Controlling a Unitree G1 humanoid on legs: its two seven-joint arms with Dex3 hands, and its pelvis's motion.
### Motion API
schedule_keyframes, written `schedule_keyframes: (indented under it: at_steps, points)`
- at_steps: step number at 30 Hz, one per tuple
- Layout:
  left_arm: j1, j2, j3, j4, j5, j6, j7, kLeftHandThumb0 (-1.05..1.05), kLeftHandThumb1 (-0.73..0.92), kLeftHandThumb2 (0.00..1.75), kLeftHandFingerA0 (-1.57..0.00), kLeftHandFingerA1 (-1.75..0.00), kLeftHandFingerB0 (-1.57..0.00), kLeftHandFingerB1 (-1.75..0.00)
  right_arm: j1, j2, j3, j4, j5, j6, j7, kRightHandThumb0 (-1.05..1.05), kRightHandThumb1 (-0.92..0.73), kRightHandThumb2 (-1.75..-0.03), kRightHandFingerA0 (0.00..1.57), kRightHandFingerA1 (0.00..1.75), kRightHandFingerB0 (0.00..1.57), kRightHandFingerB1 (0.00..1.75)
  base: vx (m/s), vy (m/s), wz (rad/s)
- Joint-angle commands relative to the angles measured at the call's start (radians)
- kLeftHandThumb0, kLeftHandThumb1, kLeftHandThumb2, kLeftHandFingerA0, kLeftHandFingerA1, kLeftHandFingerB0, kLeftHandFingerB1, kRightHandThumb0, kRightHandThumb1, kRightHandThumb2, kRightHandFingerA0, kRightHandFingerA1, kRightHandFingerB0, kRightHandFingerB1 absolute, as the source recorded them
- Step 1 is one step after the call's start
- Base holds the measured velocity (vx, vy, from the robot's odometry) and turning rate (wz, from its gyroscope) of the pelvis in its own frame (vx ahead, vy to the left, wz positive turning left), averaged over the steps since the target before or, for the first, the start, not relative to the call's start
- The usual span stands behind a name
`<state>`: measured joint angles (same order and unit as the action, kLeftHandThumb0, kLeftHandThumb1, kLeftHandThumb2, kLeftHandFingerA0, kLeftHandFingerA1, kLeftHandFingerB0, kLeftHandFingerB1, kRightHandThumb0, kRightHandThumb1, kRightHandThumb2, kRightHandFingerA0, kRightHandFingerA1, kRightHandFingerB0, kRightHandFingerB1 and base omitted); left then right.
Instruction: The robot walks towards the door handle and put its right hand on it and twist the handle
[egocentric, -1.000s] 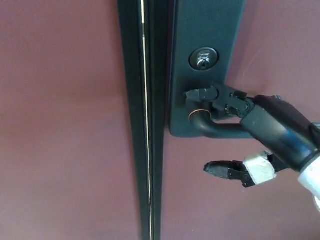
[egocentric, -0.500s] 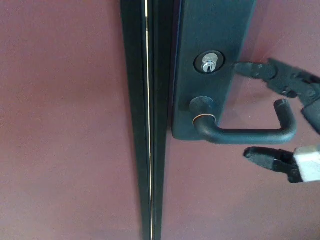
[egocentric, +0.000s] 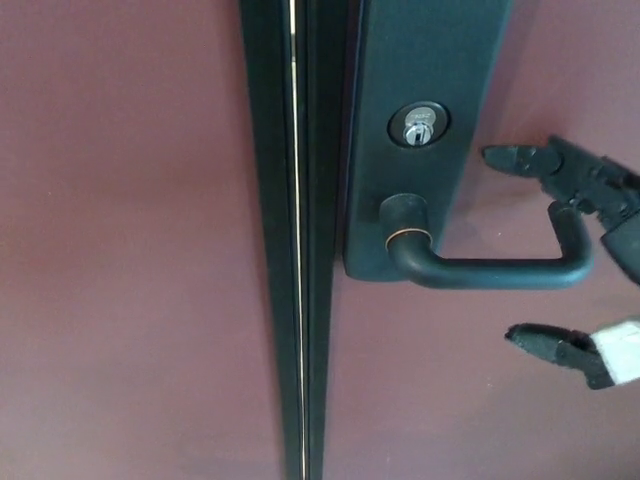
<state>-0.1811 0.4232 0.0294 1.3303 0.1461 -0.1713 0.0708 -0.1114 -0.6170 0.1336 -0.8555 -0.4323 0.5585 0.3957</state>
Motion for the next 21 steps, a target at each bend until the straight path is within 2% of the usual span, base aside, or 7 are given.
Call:
schedule_keyframes:
  at_steps: [1,17,18,19,20,21]
  points:
    - [0.001,0.013,-0.002,-0.001,0.014,0.012,0.007,-0.30,0.53,0.56,-0.56,-0.44,-0.43,-0.38,-0.010,-0.005,0.047,0.045,-0.051,-0.003,0.027,-0.31,-0.28,-0.88,0.06,0.50,0.06,0.48,0.00,0.000,0.00]
    - [0.001,0.008,0.014,-0.001,0.004,0.017,0.004,-0.30,0.53,0.56,-0.57,-0.45,-0.43,-0.38,-0.060,0.058,0.226,0.126,-0.192,0.033,0.042,-0.29,-0.28,-0.88,0.10,0.51,0.10,0.49,0.00,0.000,0.00]
    - [0.000,0.009,0.012,-0.002,0.006,0.018,0.003,-0.30,0.53,0.56,-0.57,-0.45,-0.43,-0.38,-0.065,0.059,0.237,0.125,-0.210,0.034,0.048,-0.57,-0.52,-0.56,0.29,0.35,0.28,0.31,0.00,0.000,0.00]
    - [-0.002,0.009,0.014,-0.002,0.005,0.019,0.001,-0.30,0.53,0.56,-0.57,-0.45,-0.43,-0.38,-0.069,0.058,0.254,0.125,-0.239,0.031,0.051,-0.57,-0.50,-0.56,0.38,0.37,0.36,0.34,0.00,0.000,0.00]
    - [-0.003,0.009,0.017,-0.002,0.002,0.019,-0.001,-0.30,0.53,0.56,-0.57,-0.45,-0.43,-0.38,-0.073,0.057,0.275,0.125,-0.276,0.027,0.054,-0.57,-0.50,-0.56,0.38,0.37,0.36,0.34,0.00,0.000,0.00]
    - [-0.006,0.009,0.017,-0.002,0.002,0.022,-0.004,-0.30,0.53,0.56,-0.57,-0.45,-0.43,-0.38,-0.079,0.054,0.285,0.123,-0.299,0.029,0.063,-0.62,-0.44,-0.78,0.44,0.51,0.31,0.43,0.00,0.000,0.00]
